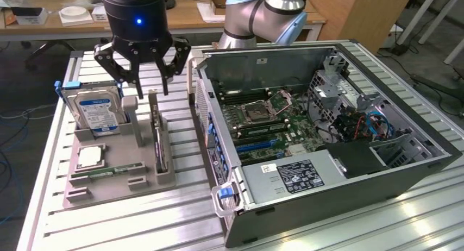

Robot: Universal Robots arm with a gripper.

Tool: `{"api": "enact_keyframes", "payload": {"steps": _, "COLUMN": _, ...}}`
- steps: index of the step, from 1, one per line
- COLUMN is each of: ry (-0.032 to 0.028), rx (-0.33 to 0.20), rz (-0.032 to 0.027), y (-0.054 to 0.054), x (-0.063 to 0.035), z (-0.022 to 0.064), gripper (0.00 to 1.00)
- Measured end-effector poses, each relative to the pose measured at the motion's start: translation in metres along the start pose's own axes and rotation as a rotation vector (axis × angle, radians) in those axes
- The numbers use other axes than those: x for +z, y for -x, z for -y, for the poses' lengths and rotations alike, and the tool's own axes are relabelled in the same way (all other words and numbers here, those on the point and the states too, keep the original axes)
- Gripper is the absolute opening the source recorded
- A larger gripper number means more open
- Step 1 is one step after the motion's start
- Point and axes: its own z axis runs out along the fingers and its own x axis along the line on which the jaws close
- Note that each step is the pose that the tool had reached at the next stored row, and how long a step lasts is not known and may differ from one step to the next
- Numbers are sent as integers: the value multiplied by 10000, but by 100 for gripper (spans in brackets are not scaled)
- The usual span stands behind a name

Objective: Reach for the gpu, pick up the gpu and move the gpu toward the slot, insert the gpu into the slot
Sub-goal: 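Pick up the gpu and move the gpu toward the slot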

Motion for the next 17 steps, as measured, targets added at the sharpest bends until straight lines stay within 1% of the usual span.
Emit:
{"api": "enact_keyframes", "payload": {"steps": 9, "ry": 3, "rx": -103, "rz": -4, "y": -1, "x": 44, "z": 21, "gripper": 48}}
{"api": "enact_keyframes", "payload": {"steps": 17, "ry": 0, "rx": -178, "rz": -13, "y": -6, "x": 173, "z": 50, "gripper": 48}}
